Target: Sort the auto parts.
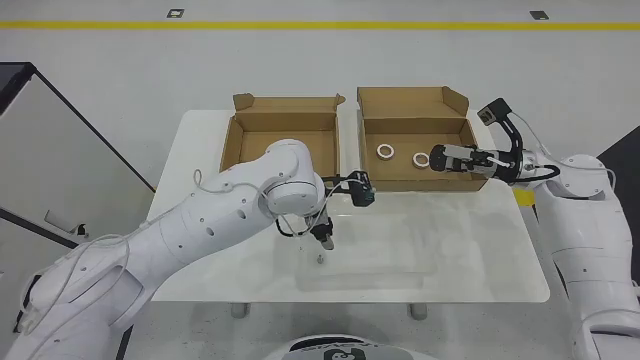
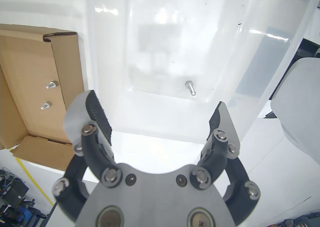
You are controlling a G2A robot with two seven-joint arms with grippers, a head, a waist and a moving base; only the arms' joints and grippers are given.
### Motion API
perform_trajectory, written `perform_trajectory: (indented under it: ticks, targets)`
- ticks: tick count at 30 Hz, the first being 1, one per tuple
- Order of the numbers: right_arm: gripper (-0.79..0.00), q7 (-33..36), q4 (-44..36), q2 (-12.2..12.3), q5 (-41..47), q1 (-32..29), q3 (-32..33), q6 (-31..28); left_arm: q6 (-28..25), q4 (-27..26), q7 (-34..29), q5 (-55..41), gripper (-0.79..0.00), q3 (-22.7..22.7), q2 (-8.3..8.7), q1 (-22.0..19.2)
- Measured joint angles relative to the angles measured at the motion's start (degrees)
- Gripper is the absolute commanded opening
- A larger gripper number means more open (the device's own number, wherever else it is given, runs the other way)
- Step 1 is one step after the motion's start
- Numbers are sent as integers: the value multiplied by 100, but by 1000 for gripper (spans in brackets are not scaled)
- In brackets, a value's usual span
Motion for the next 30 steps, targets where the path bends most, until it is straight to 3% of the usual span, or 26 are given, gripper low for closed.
perform_trajectory:
  ticks: [11,14,17,22,30]
  targets:
    - [0,0,0,0,0,0,0,0,128,-350,-149,181,0,250,58,58]
    - [0,0,0,0,0,0,0,0,94,-265,-116,136,-80,288,59,35]
    - [0,0,0,0,0,0,0,0,77,-205,-98,81,-92,382,49,-17]
    - [0,0,0,0,0,0,0,0,58,-45,-79,-58,-222,572,16,-119]
    - [0,0,0,0,0,0,0,0,10,272,-31,-286,-240,852,-54,-239]
